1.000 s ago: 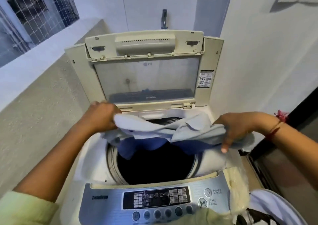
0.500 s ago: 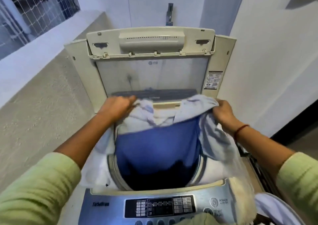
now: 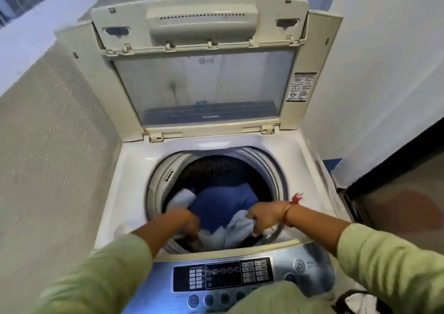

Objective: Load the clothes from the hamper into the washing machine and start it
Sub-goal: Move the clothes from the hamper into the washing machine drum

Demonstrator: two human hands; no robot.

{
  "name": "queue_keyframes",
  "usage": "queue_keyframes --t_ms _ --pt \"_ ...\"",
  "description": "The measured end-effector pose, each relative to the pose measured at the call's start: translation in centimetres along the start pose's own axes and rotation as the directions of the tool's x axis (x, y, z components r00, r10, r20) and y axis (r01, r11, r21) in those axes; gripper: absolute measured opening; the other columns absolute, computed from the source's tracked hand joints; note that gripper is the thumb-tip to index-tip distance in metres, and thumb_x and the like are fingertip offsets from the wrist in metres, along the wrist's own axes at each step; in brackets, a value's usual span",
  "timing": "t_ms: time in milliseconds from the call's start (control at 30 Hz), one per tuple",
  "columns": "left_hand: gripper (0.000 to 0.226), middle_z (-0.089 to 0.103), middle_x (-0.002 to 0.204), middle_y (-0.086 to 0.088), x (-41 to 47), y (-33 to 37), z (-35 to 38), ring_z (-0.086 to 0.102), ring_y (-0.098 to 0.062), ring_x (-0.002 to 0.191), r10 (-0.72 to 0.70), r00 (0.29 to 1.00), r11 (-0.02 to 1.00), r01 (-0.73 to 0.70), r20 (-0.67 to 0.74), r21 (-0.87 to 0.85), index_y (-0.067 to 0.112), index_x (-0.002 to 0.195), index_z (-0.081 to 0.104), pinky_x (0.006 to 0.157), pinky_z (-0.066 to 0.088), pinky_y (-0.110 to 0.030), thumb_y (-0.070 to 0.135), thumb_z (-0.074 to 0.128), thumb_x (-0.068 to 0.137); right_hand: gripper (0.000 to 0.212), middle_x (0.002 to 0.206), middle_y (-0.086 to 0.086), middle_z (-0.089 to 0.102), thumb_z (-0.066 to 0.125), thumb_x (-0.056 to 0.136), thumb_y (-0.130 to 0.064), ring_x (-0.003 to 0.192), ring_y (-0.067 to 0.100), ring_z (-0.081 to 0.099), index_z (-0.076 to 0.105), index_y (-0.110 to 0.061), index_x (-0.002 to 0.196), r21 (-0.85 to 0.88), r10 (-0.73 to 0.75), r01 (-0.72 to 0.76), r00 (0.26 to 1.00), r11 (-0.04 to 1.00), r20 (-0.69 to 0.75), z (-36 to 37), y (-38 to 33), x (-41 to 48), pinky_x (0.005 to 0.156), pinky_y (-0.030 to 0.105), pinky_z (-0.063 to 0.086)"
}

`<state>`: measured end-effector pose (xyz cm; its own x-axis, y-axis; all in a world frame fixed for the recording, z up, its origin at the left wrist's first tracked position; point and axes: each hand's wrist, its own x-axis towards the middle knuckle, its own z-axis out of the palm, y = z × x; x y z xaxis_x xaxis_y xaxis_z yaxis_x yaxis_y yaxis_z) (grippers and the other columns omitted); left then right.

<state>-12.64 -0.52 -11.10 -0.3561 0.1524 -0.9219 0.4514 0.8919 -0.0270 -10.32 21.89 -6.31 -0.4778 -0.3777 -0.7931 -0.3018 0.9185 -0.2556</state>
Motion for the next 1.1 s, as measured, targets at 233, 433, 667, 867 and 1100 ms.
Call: queue_keyframes --t_ms 233,433,667,867,1100 --pt "0.043 0.055 0.131 -0.014 4.5 0.5 1.0 0.056 -0.026 0.102 0.012 1.0 0.972 -0.013 -0.004 -0.236 0.001 0.129 0.052 0.087 0.047 -0.037 0.02 0.055 0.091 0.03 0.112 0.009 0.063 0.062 0.081 -0.01 0.104 0.025 0.059 0.063 -0.011 0.11 0.11 -0.029 0.044 0.991 0.993 -0.131 -0.1 -0.3 2.2 0.085 0.03 0.047" --pt "0.035 0.062 0.119 -0.015 5.6 -1.6 -1.3 0.059 -0.031 0.106 -0.003 0.978 0.94 -0.068 -0.207 -0.334 0.005 0.115 0.062 0.083 0.047 -0.035 0.028 0.056 0.091 0.025 0.104 0.012 0.067 0.058 0.088 -0.009 0.094 0.02 0.061 0.063 -0.008 0.112 0.502 0.124 0.138 0.882 0.854 -0.454 -2.6 1.7 1.1 0.078 0.019 0.04" --pt "0.032 0.058 0.116 -0.018 6.6 2.4 -0.1 0.056 -0.026 0.106 0.076 0.995 0.972 -0.09 -0.068 -0.217 0.004 0.122 0.055 0.085 0.042 -0.029 0.022 0.048 0.095 0.022 0.092 0.015 0.064 0.057 0.091 -0.012 0.085 0.017 0.057 0.063 -0.007 0.111 0.643 0.142 0.284 0.838 0.712 -0.527 -2.6 2.9 -2.6 0.076 0.02 0.045" --pt "0.015 0.068 0.099 -0.013 5.3 4.3 -3.8 0.058 -0.014 0.085 0.145 0.876 0.772 -0.391 -0.459 -0.501 0.009 0.093 0.07 0.08 0.05 -0.03 0.008 0.055 0.092 0.022 0.092 0.004 0.062 0.054 0.092 -0.007 0.086 0.014 0.059 0.061 -0.006 0.112 0.74 0.259 0.449 0.738 0.502 -0.623 -1.5 5.7 -11.7 0.083 0.024 0.049" --pt "0.008 0.064 0.084 0.009 -8.2 17.2 -11.2 0.058 0.009 0.075 -0.099 0.118 0.416 -0.897 -0.988 -0.149 0.016 0.09 0.063 0.069 0.043 -0.006 0.018 0.055 0.091 0.016 0.086 0.001 0.067 0.053 0.092 -0.009 0.072 0.005 0.065 0.064 -0.015 0.102 0.728 0.63 0.6 0.433 0.331 -0.644 6.4 13.5 -23.7 0.069 0.016 0.051"
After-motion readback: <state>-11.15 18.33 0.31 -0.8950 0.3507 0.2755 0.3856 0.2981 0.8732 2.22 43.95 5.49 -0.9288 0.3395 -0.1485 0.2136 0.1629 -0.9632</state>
